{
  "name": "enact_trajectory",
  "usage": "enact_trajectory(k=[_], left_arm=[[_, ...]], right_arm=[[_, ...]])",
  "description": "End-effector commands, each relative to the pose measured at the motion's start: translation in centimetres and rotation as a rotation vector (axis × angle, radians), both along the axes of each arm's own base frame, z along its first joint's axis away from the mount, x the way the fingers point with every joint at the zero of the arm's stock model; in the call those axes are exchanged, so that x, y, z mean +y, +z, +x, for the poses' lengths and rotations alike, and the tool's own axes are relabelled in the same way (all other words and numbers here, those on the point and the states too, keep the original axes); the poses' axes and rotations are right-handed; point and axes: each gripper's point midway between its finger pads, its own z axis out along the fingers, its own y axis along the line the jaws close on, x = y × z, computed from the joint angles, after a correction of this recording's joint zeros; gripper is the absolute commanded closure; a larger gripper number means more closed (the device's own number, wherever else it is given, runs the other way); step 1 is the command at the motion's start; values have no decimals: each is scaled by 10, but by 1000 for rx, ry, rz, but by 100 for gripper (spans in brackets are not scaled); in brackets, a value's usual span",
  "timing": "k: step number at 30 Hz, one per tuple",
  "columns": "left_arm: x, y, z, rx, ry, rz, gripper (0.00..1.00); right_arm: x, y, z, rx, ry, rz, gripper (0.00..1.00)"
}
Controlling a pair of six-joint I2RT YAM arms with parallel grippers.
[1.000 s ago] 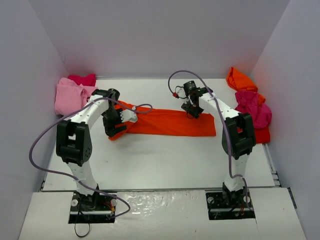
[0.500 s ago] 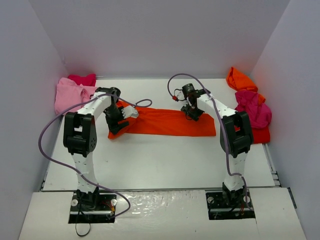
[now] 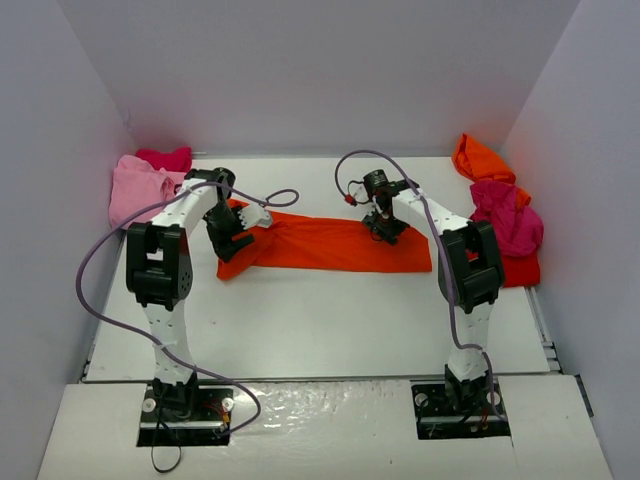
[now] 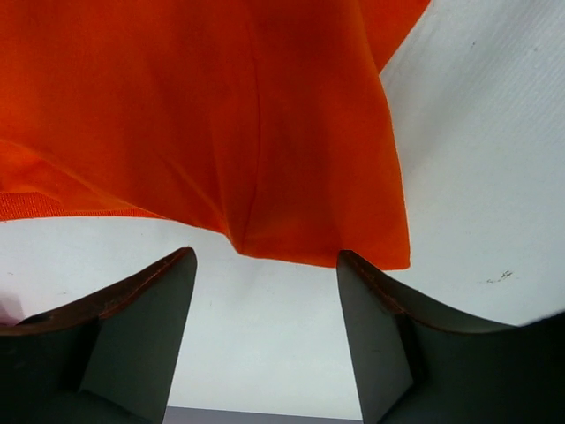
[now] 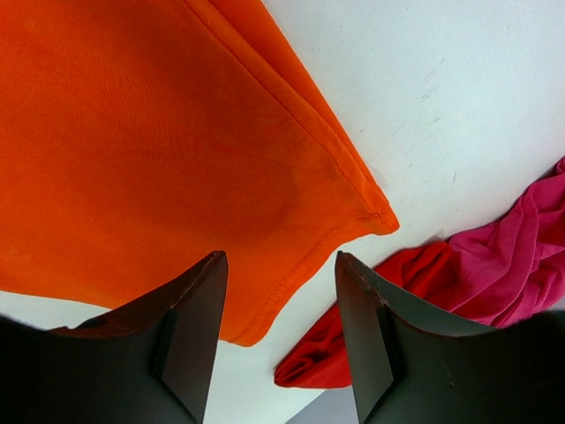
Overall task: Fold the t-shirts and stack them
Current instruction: Fold the other side of the tshirt into a rectangle
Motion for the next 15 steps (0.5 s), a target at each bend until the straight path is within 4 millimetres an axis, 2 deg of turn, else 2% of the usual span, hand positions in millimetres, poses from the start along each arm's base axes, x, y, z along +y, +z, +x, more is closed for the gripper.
enact_trajectory(k=[1, 3, 8, 10, 14, 15], left_arm=[[-5, 14, 6, -9, 15, -41, 45], [-6, 12, 8, 0, 18, -47, 55], [-8, 9, 10, 23, 19, -55, 61], [-9, 8, 10, 26, 18, -58, 70], [-9, 8, 10, 30, 17, -57, 100], [-8, 9, 11, 26, 14, -51, 100]], right_arm=[[-2, 8, -2, -17, -9, -15, 51], [-2, 7, -2, -14, -9, -15, 52], [-3, 4, -5, -4, -9, -19, 53], [-5, 2, -6, 4, -9, -26, 52], [-7, -3, -9, 18, -5, -36, 53], [-8, -5, -12, 28, -4, -43, 54]])
